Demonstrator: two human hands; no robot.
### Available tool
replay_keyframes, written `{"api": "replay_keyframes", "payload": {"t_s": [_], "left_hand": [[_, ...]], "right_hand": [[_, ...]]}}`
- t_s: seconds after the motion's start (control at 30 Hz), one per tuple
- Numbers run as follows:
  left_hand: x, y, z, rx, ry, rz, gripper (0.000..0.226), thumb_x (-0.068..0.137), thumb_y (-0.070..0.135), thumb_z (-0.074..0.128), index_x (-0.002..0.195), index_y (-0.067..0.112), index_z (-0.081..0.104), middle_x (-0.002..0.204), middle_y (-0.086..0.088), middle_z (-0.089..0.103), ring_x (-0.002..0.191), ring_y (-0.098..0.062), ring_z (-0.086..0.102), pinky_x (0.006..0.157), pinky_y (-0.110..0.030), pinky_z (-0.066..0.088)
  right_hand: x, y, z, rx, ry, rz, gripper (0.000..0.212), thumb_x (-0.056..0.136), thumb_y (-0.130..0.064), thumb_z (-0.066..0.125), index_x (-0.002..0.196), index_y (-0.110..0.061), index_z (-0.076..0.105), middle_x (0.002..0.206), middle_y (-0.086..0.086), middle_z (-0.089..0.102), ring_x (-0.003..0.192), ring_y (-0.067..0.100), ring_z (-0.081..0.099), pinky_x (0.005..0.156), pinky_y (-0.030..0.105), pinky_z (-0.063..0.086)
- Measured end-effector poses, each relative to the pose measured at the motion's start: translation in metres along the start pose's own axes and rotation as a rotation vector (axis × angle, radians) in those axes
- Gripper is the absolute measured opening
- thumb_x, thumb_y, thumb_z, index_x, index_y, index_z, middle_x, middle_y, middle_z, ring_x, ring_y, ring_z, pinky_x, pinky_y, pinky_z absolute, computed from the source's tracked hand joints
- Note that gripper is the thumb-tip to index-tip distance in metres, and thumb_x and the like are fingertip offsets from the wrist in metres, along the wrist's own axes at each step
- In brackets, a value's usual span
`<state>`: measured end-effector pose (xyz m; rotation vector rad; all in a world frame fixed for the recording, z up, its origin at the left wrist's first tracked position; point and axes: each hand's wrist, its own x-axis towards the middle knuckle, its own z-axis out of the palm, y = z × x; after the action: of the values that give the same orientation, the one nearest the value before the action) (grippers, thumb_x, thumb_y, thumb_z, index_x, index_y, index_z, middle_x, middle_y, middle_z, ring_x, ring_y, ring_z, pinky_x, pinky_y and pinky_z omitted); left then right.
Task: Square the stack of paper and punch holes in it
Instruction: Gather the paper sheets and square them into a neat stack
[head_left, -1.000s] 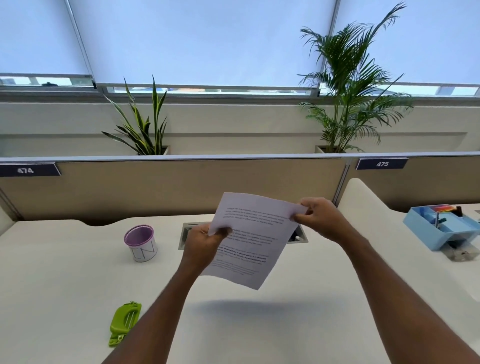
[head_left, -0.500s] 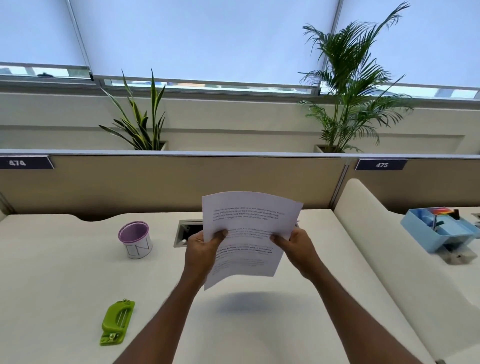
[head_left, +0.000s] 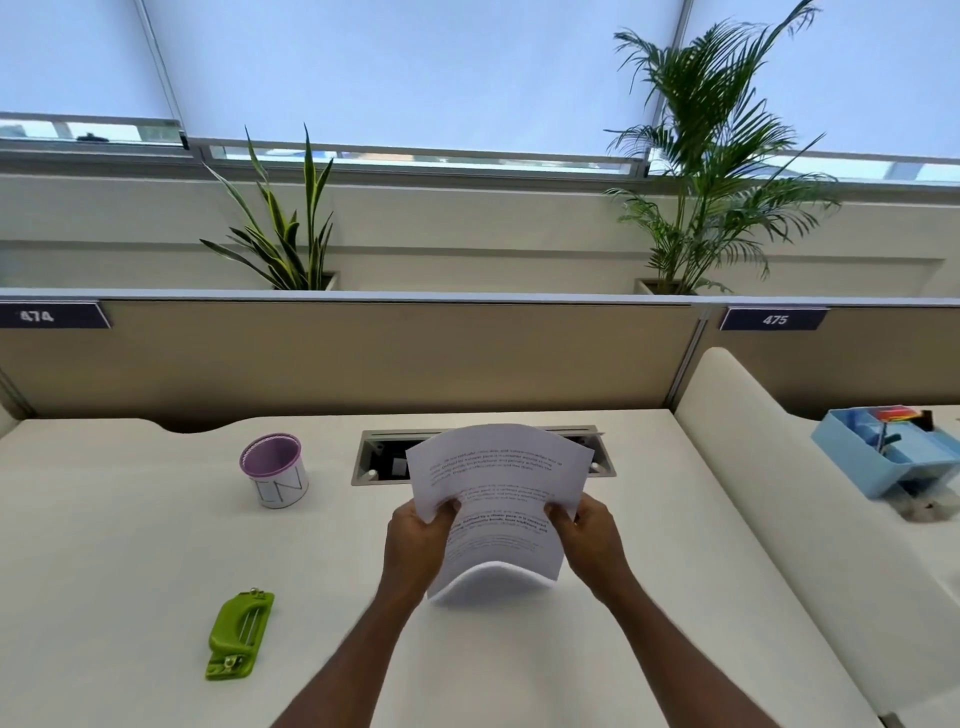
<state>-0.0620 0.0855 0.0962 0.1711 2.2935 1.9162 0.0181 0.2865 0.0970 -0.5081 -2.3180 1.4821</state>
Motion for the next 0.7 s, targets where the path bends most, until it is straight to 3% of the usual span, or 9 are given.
{"api": "replay_keyframes", "payload": {"t_s": [0.17,0.3,0.4,0.47,0.53,0.63,0.7], "left_hand": [[0.003,-0.004,-0.002,0.011,-0.03,-0.047,0.023,0.088,0.031,0.065,0.101,0.014,0.069,0.091,-0.005,0.074,0.079,-0.026,0.07,0.064,-0.041,0.06],[0.005,-0.006,-0.005,0.006,-0.02,-0.041,0.016,0.086,0.029,0.068,0.098,0.019,0.069,0.093,-0.004,0.075,0.075,-0.023,0.073,0.064,-0.041,0.062],[0.011,-0.002,-0.01,-0.024,-0.031,-0.045,0.013,0.083,0.022,0.071,0.096,0.023,0.068,0.094,-0.003,0.076,0.074,-0.021,0.074,0.065,-0.044,0.062],[0.016,-0.003,-0.01,-0.007,-0.028,-0.078,0.02,0.082,0.02,0.071,0.101,0.02,0.065,0.098,-0.003,0.075,0.078,-0.024,0.074,0.071,-0.048,0.061],[0.017,-0.008,-0.006,0.019,-0.025,-0.12,0.03,0.081,0.015,0.07,0.109,0.016,0.061,0.101,-0.003,0.073,0.084,-0.025,0.072,0.077,-0.049,0.06],[0.011,-0.024,0.002,0.033,-0.037,-0.199,0.044,0.079,0.005,0.067,0.12,0.017,0.057,0.106,-0.004,0.07,0.091,-0.025,0.07,0.085,-0.047,0.057],[0.004,-0.038,0.006,0.073,-0.065,-0.247,0.041,0.079,0.002,0.064,0.118,0.015,0.059,0.109,-0.006,0.071,0.092,-0.024,0.069,0.085,-0.044,0.057]], "right_hand": [[-0.004,0.006,0.0,-0.031,-0.069,0.05,0.022,0.095,-0.025,0.06,0.099,-0.007,0.071,0.094,0.008,0.076,0.084,0.025,0.07,0.068,0.042,0.056],[-0.008,0.014,-0.002,0.002,-0.052,0.083,0.032,0.091,-0.037,0.061,0.089,-0.006,0.07,0.088,0.008,0.076,0.078,0.024,0.069,0.062,0.037,0.052],[-0.001,0.016,-0.009,0.147,-0.046,0.16,0.014,0.093,-0.016,0.06,0.09,-0.009,0.072,0.09,0.01,0.077,0.082,0.029,0.073,0.07,0.044,0.058],[0.002,0.016,-0.011,0.237,-0.061,0.24,0.017,0.091,-0.004,0.058,0.092,-0.011,0.074,0.093,0.01,0.078,0.086,0.031,0.073,0.076,0.046,0.06],[0.001,0.019,-0.01,0.267,-0.087,0.34,0.025,0.087,0.003,0.056,0.089,-0.012,0.075,0.093,0.01,0.078,0.083,0.029,0.074,0.072,0.041,0.061],[-0.006,0.032,-0.004,0.236,-0.113,0.488,0.031,0.083,0.008,0.052,0.086,-0.013,0.074,0.084,0.006,0.078,0.066,0.018,0.072,0.049,0.022,0.052],[-0.01,0.044,-0.002,0.214,-0.11,0.57,0.029,0.082,0.008,0.052,0.087,-0.01,0.074,0.08,0.006,0.077,0.062,0.018,0.07,0.046,0.02,0.048]]}}
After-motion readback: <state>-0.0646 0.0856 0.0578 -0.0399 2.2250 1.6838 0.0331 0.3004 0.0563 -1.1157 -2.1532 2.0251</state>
